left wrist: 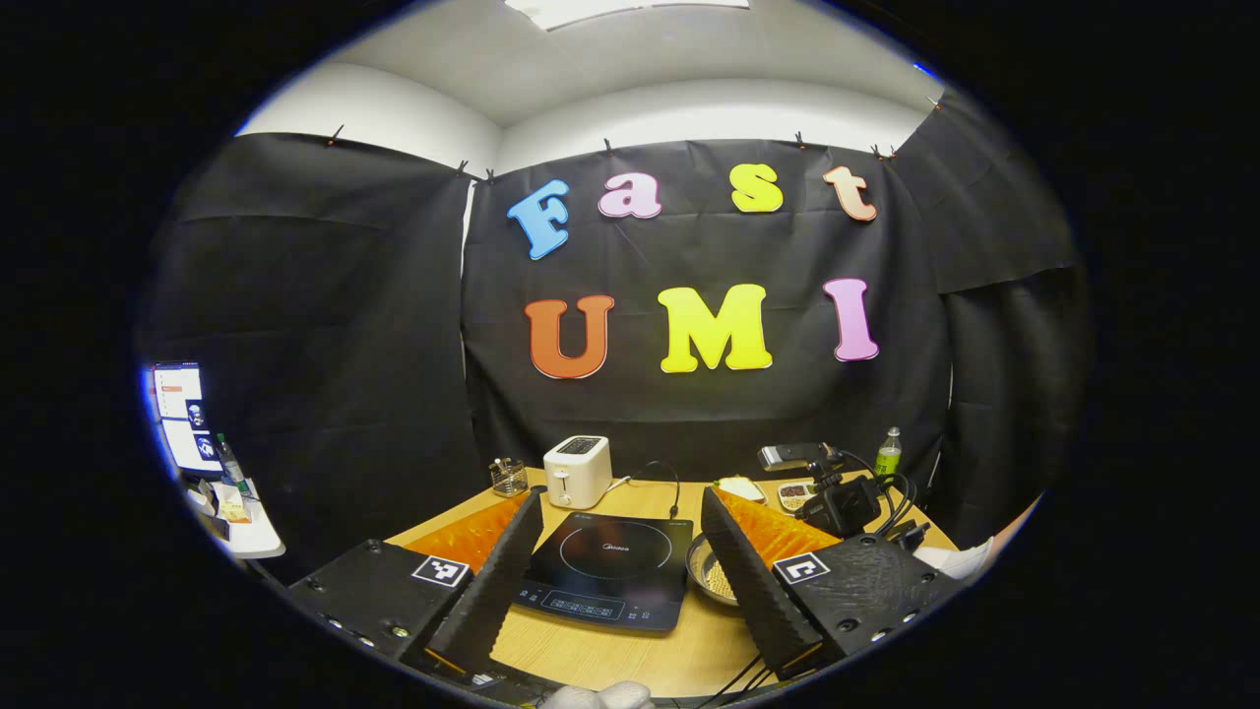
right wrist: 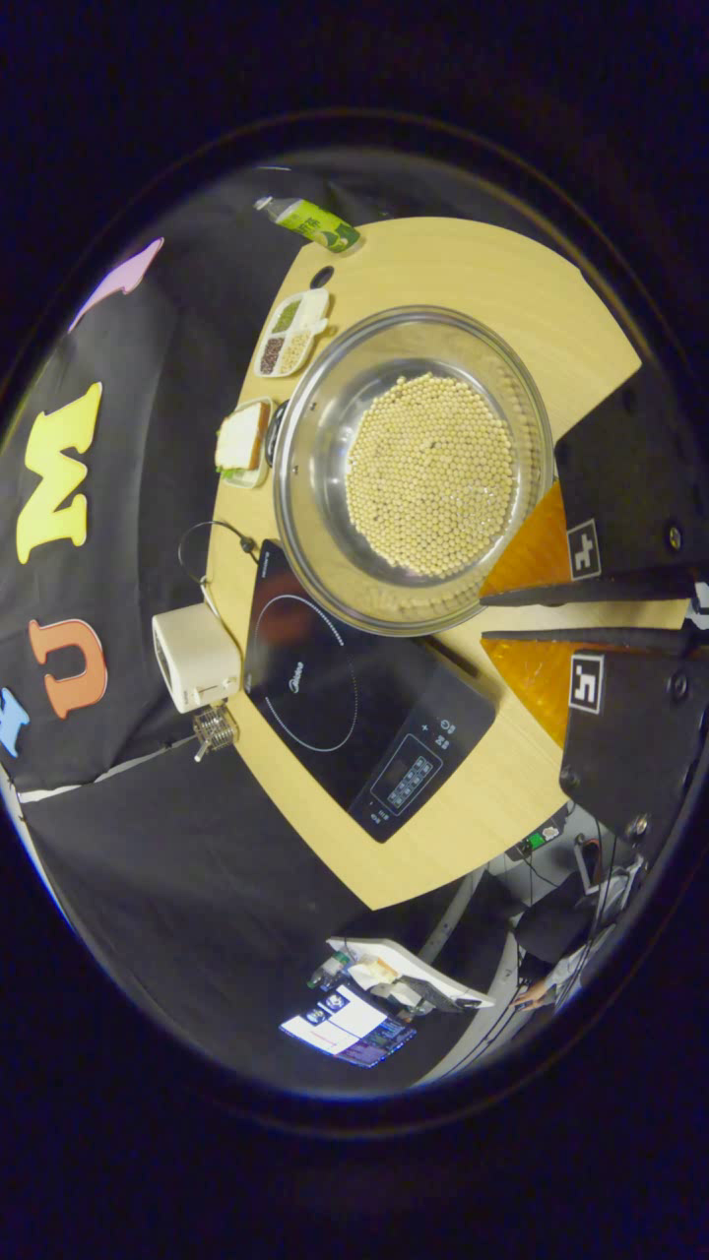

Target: First push the handle of the pot to place it horizontally, then grasp the pot with both hands and set it on the induction cooktop.

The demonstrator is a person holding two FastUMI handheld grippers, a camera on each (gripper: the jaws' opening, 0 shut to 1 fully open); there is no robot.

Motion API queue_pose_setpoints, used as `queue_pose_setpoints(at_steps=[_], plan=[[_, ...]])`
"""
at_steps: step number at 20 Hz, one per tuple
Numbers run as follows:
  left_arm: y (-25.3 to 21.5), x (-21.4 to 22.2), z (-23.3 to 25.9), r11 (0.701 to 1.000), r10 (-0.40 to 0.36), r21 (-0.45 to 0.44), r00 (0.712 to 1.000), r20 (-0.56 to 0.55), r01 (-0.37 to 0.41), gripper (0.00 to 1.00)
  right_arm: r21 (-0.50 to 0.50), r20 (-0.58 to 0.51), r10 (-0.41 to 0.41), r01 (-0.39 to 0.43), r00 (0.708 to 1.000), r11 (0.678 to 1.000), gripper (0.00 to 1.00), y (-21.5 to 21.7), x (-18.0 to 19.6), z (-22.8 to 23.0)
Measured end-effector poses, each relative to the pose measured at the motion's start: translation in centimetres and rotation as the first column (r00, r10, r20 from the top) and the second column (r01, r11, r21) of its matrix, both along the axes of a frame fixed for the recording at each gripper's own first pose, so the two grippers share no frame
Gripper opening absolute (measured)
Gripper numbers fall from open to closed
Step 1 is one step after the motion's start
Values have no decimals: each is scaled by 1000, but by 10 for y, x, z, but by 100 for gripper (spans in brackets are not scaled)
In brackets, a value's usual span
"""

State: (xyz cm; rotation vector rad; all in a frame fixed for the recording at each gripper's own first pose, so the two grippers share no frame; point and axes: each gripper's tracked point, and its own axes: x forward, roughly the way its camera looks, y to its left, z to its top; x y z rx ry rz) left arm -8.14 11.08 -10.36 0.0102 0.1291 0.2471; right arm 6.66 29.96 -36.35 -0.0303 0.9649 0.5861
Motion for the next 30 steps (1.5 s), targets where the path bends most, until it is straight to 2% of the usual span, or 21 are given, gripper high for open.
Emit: queue_pose_setpoints(at_steps=[2, 3, 10, 11, 12, 15, 18, 19, 20, 29, 30], plan=[[5, 1, -3, 1000, 12, -4, 1000, -7, -12, 96, 4, -44, -6, 6, 999, 1000, 0, 2, -5, -10], [6, 1, -3, 1000, 14, -5, 1000, -10, -15, 96, 0, -62, -4, 4, 998, 1000, 4, 4, -6, -16], [8, 6, -7, 1000, -1, -2, 1000, -20, 1, 96, 0, -101, -15, 15, 995, 1000, 4, 6, -5, -30], [8, 7, -6, 1000, -4, -1, 1000, -16, 4, 96, -1, -99, -14, 14, 995, 1000, 1, 6, -4, -30], [7, 8, -2, 1000, -6, -1, 1000, -13, 6, 96, -8, -91, -12, 11, 996, 1000, 4, 4, -4, -31], [2, 12, -3, 1000, -20, -5, 1000, -9, 20, 96, -16, -90, -16, 14, 996, 1000, 1, -2, -5, -32], [-2, 15, -5, 999, -35, -6, 999, -7, 35, 96, -13, -104, -30, 29, 994, 999, 4, -12, -9, -34], [-5, 17, -5, 999, -40, -8, 999, -6, 40, 96, -17, -103, -28, 27, 994, 999, 1, -15, -11, -34], [-7, 19, -4, 999, -47, -11, 999, -4, 47, 96, -22, -100, -29, 26, 995, 999, 4, -20, -12, -34], [-35, 32, -2, 993, -115, -17, 993, 11, 115, 96, -36, -146, -140, 136, 979, 990, 4, -75, -16, -47], [-37, 34, -2, 992, -121, -18, 993, 13, 121, 96, -36, -151, -155, 151, 976, 988, 1, -83, -17, -49]])
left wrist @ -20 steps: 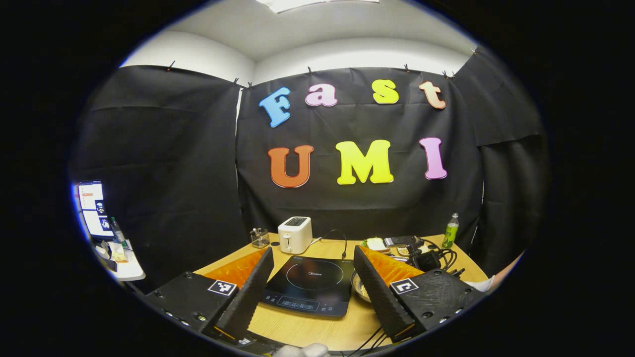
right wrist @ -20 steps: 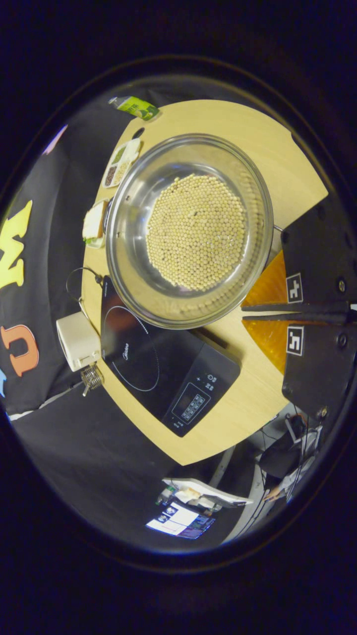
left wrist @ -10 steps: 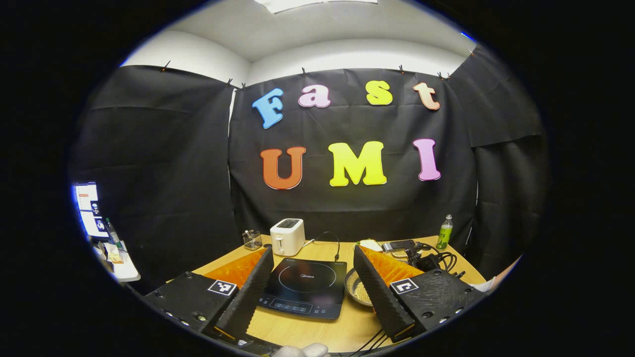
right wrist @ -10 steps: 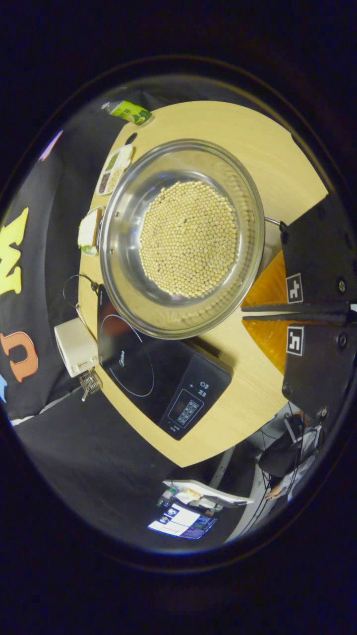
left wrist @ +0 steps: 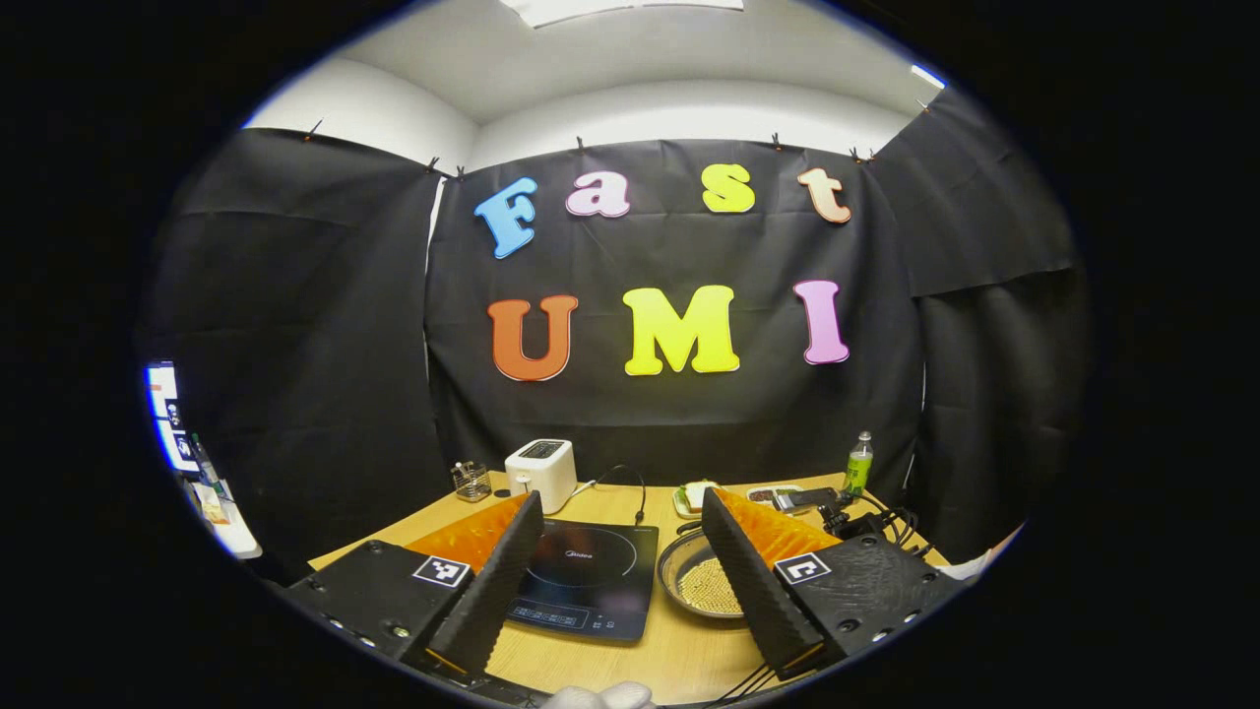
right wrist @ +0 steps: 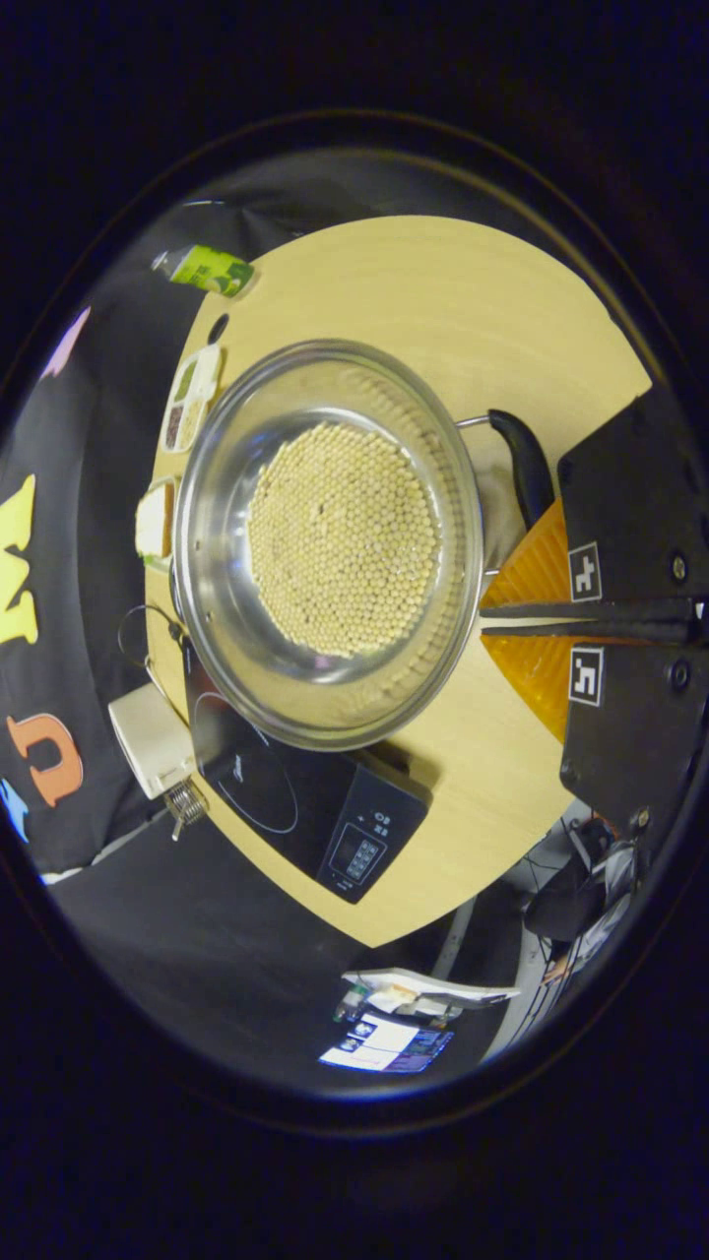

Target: First push the handle of the pot to place it horizontally, then grasp the pot with both hands and set it on the induction cooktop.

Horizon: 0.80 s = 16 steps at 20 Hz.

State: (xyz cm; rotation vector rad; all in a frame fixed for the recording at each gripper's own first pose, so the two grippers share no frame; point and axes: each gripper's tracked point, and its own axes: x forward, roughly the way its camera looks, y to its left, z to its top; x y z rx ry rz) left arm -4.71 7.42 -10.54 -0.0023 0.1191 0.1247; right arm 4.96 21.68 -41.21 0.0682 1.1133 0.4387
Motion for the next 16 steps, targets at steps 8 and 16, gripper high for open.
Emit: queue_pose_setpoints(at_steps=[8, 16], plan=[[-19, 13, 0, 999, -53, -8, 999, 0, 53, 96, -17, 10, -107, 107, 994, 994, 4, -55, 21, 0], [-21, 15, 0, 998, -68, -4, 998, 1, 68, 96, -82, 36, -158, 161, 987, 984, 4, -99, 37, -3]])
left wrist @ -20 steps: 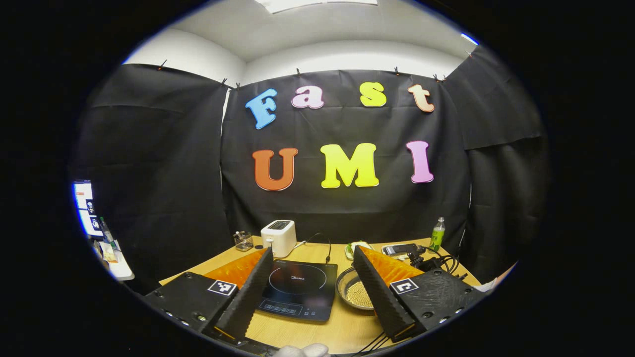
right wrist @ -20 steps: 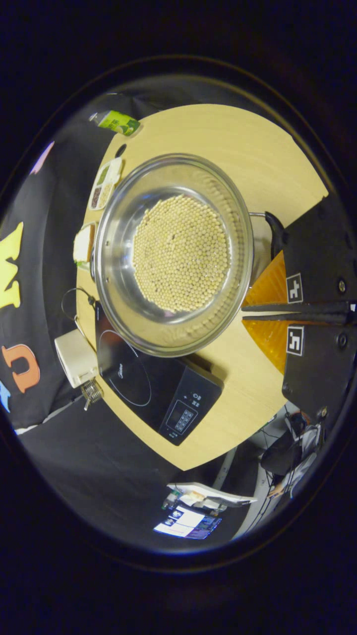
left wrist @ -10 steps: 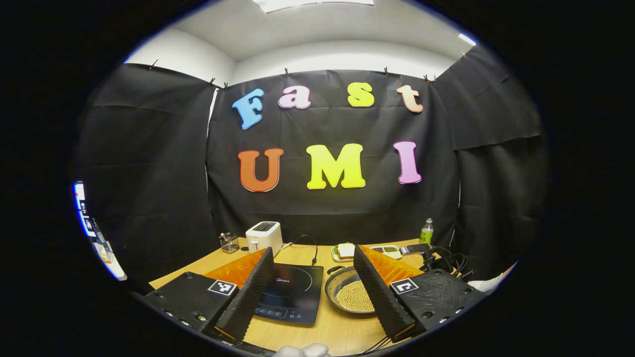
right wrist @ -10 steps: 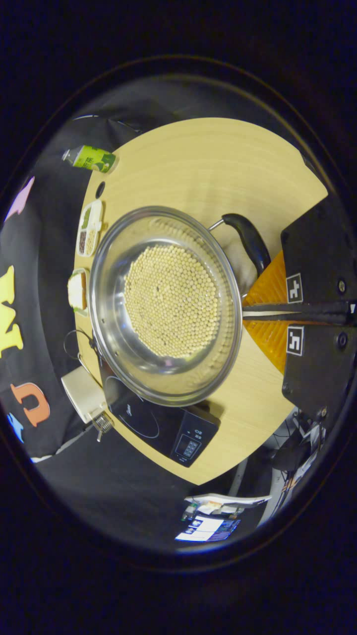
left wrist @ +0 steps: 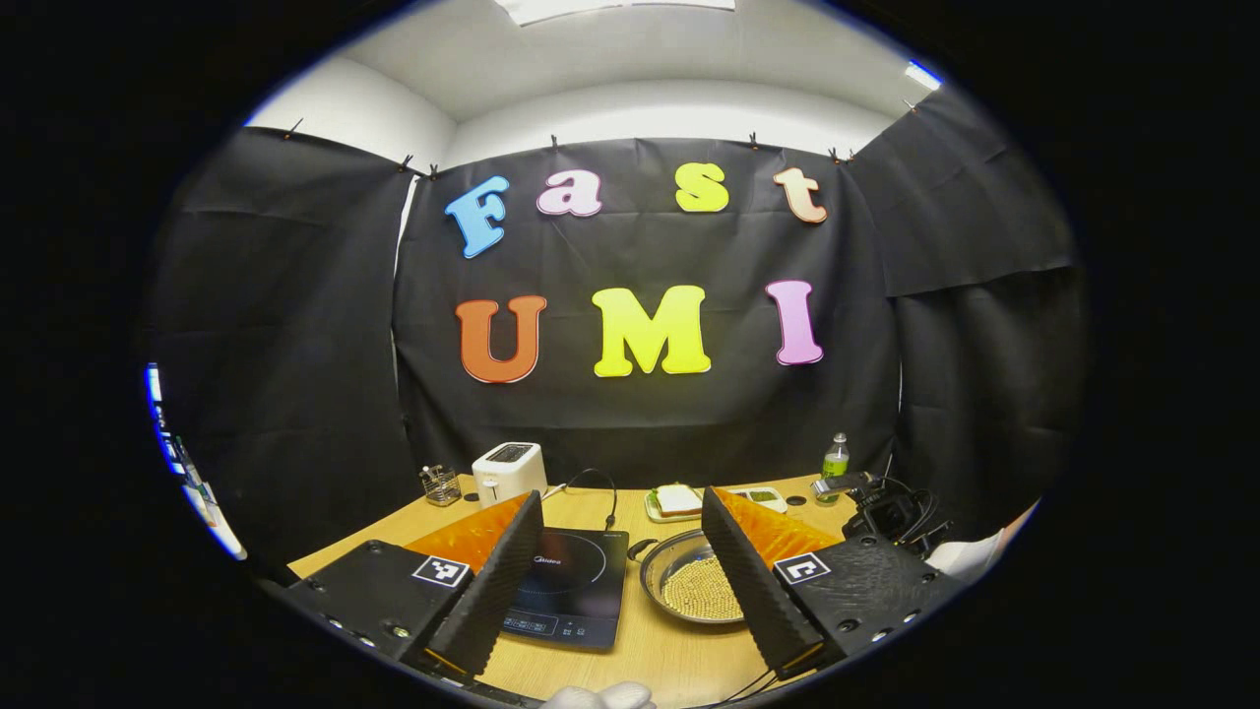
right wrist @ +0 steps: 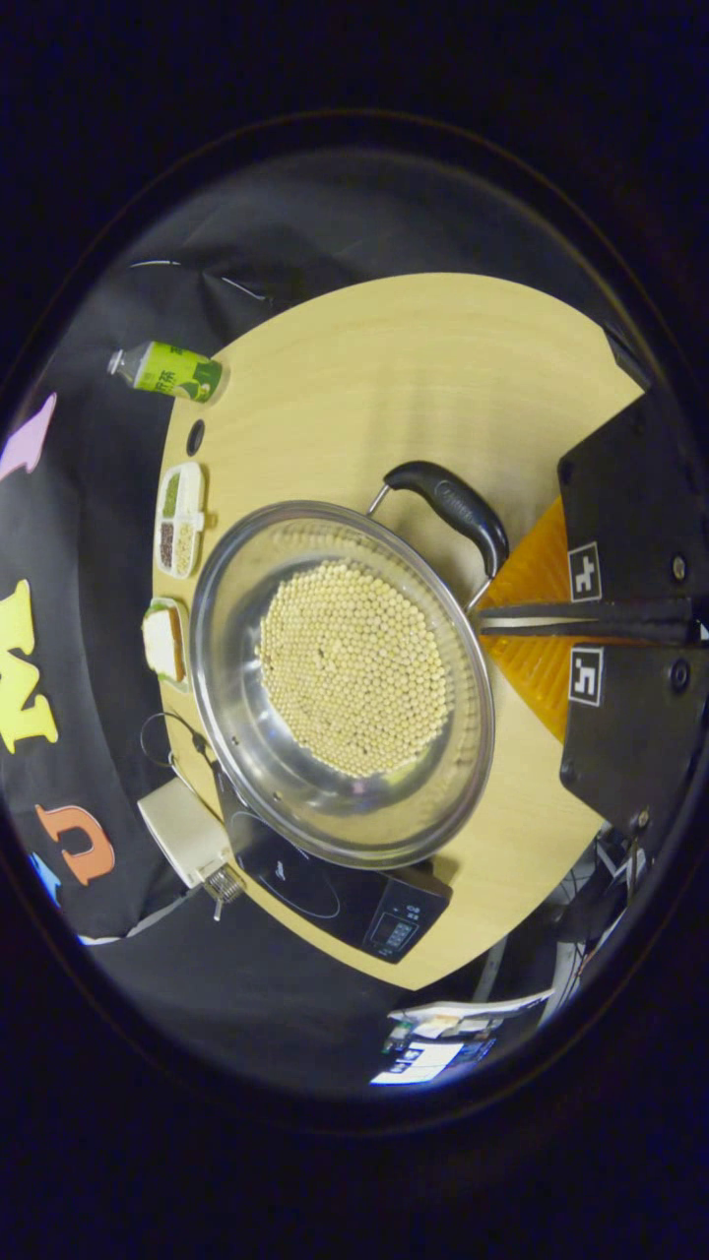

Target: First push the handle of the pot to place it horizontally, then grasp the pot with both hands and set it on the induction cooktop.

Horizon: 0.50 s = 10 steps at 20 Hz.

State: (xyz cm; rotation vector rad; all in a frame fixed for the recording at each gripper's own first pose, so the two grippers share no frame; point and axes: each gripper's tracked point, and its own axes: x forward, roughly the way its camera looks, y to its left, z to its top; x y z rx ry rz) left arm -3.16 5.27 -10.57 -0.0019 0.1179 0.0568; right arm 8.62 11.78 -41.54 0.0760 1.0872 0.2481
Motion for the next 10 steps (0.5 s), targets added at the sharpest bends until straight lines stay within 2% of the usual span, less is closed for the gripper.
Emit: queue_pose_setpoints(at_steps=[2, 3, 5, 6, 9, 10], plan=[[2, 0, -1, 1000, 2, 1, 1000, -1, -2, 96, -9, 4, -14, 14, 1000, 1000, 0, -9, 4, 1], [2, 1, -3, 1000, 2, 0, 1000, -3, -2, 96, -16, 5, -21, 21, 1000, 1000, 4, -13, 6, 1], [2, 3, -5, 1000, 2, -1, 1000, -6, -2, 96, -38, 9, -28, 29, 1000, 999, 0, -23, 11, 1], [3, 4, -6, 1000, 4, -1, 1000, -8, -4, 96, -46, 13, -31, 32, 999, 998, 4, -27, 13, 2], [1, 6, -8, 1000, 3, -7, 1000, -9, -3, 96, -82, 25, -27, 29, 999, 996, 4, -38, 20, 4], [1, 8, -8, 1000, 3, -9, 1000, -7, -3, 96, -96, 30, -24, 27, 999, 995, 0, -43, 23, 4]])
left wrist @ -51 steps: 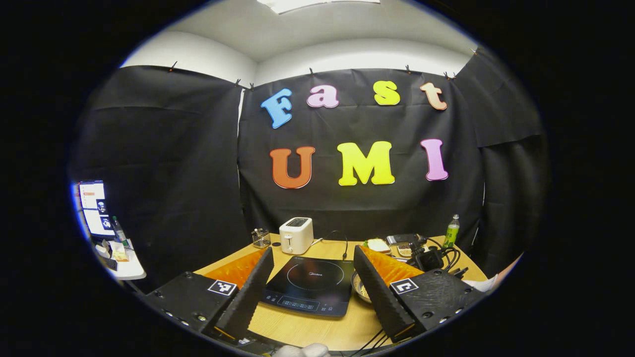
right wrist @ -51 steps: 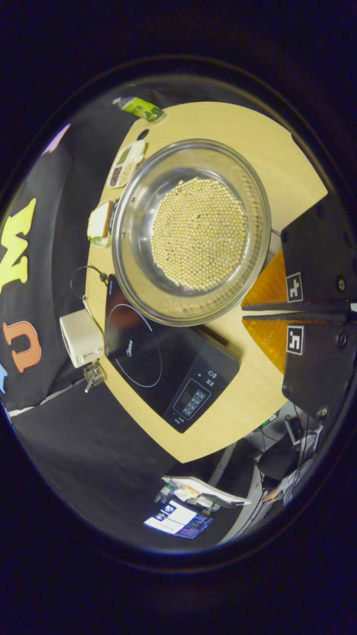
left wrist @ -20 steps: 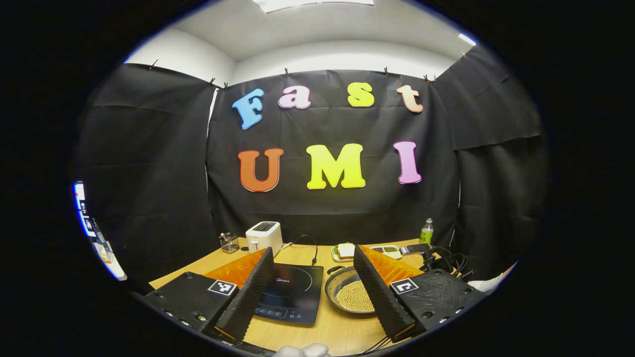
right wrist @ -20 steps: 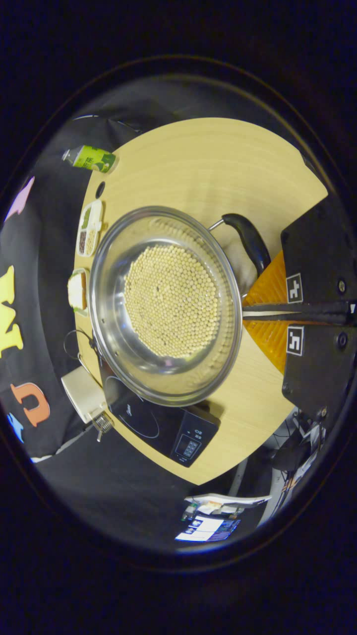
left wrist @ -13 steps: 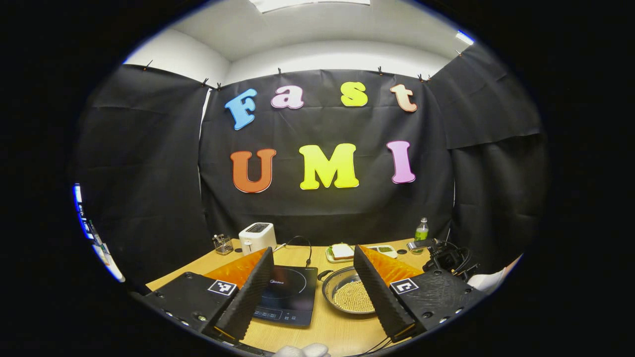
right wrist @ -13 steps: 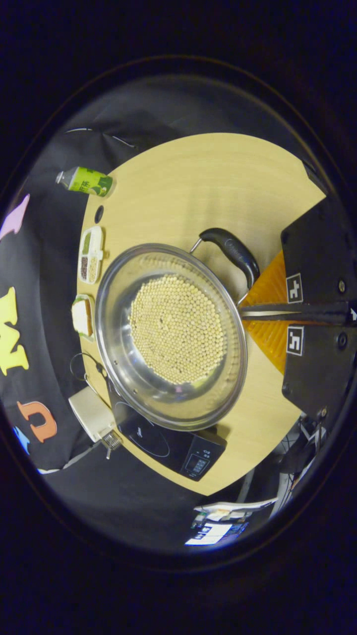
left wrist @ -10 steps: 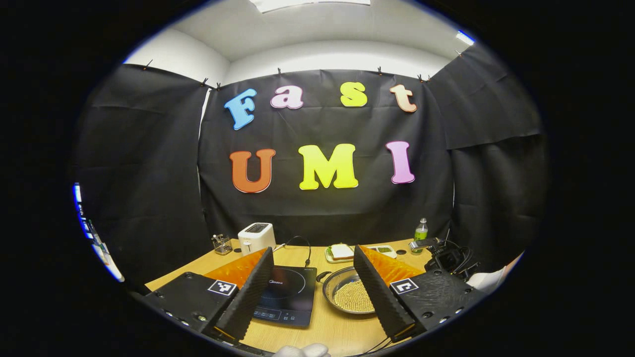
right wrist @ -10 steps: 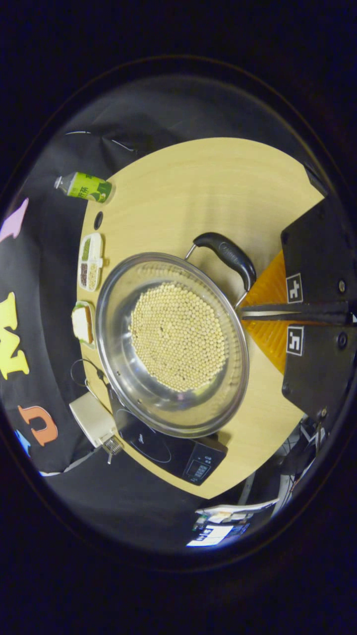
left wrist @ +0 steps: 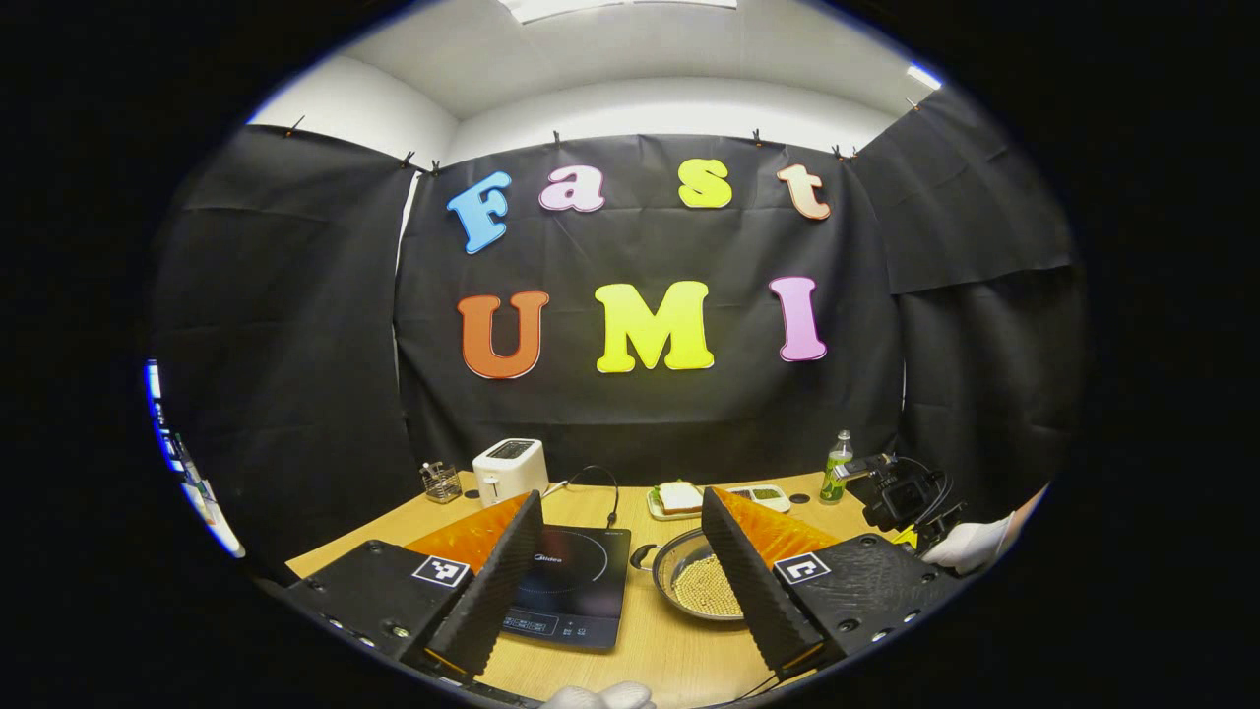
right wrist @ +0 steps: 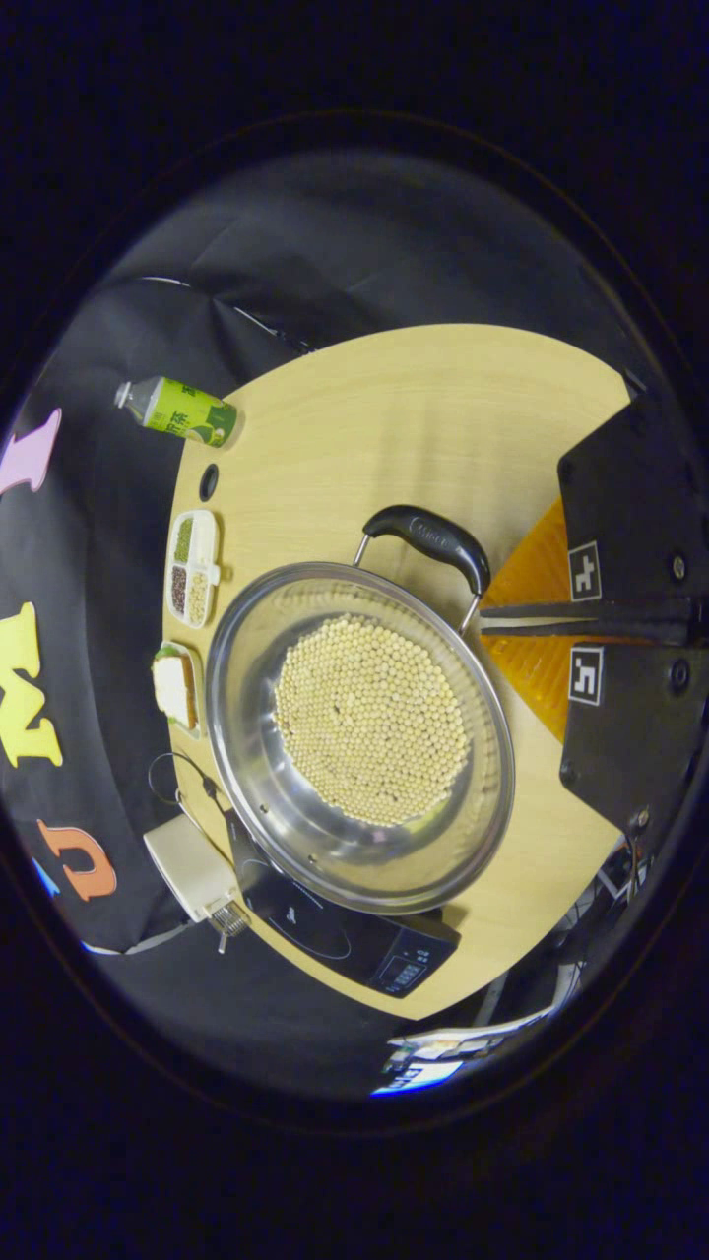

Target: First push the handle of the pot to place it horizontally, then grasp the pot with both hands and set it on the induction cooktop.

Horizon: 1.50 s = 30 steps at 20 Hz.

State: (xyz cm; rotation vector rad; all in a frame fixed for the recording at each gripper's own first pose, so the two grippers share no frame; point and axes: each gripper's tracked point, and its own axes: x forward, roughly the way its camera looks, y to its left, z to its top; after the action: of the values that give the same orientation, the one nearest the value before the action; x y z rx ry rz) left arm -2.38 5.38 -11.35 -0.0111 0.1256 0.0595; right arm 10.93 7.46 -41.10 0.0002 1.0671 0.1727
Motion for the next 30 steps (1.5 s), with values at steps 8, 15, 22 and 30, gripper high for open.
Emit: queue_pose_setpoints(at_steps=[8, 15, 22, 30], plan=[[-3, 12, -1, 1000, -2, 2, 1000, 5, 2, 96, -93, 52, 21, -16, 998, 996, 4, -36, 35, 9], [-10, 24, -4, 1000, 3, 3, 1000, -6, -3, 96, -91, 66, 26, -20, 997, 996, 1, -45, 49, 10], [-16, 36, -24, 1000, -24, 9, 999, -39, 24, 96, -102, 150, -13, 28, 989, 994, 1, -57, 35, 36], [-16, 54, -71, 997, -80, -8, 990, -112, 79, 96, -49, 247, -81, 96, 966, 994, 72, -64, 4, 63]])
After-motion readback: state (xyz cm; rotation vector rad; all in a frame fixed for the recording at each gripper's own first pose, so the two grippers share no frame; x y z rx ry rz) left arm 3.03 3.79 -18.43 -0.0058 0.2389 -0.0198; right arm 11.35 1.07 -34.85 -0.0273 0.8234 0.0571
